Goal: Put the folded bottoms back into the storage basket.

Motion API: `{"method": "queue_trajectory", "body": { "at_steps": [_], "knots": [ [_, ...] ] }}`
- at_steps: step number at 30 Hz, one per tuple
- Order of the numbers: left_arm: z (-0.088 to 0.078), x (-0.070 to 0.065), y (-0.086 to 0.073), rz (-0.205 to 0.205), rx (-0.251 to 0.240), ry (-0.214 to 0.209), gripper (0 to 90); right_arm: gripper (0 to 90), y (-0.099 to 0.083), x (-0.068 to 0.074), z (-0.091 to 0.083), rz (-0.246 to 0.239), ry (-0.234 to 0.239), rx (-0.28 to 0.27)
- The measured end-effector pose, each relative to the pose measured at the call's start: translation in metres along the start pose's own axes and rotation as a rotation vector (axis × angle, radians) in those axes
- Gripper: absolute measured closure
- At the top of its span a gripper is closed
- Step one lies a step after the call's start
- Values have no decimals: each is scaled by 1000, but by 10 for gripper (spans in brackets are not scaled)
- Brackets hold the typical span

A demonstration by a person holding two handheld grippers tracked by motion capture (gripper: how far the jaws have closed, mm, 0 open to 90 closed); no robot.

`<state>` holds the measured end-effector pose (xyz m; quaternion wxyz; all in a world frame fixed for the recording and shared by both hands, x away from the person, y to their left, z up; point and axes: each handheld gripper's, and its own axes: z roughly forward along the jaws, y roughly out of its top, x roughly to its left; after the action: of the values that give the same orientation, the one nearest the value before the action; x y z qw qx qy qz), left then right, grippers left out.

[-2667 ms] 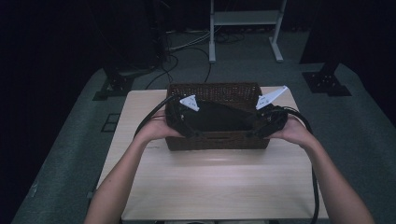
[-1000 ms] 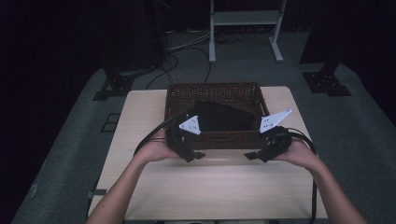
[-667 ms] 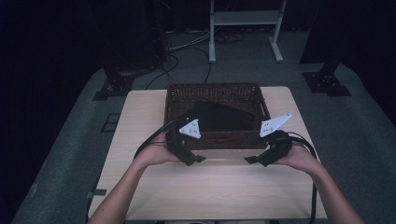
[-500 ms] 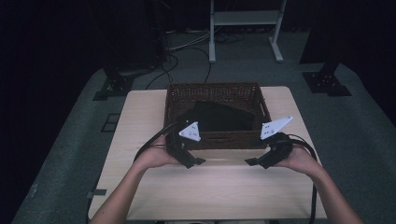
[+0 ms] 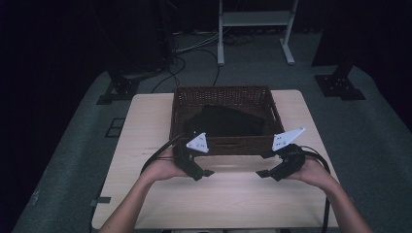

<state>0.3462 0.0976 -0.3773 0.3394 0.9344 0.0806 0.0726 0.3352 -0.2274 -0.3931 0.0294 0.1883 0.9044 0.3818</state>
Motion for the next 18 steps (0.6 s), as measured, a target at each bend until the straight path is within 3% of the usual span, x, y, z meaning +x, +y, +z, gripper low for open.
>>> {"method": "queue_trajectory", "body": {
  "at_steps": [18],
  "knots": [
    [5,-8,-18,-29,3,26,112,262,-14,4,5,13,-5,7]
  ]
}}
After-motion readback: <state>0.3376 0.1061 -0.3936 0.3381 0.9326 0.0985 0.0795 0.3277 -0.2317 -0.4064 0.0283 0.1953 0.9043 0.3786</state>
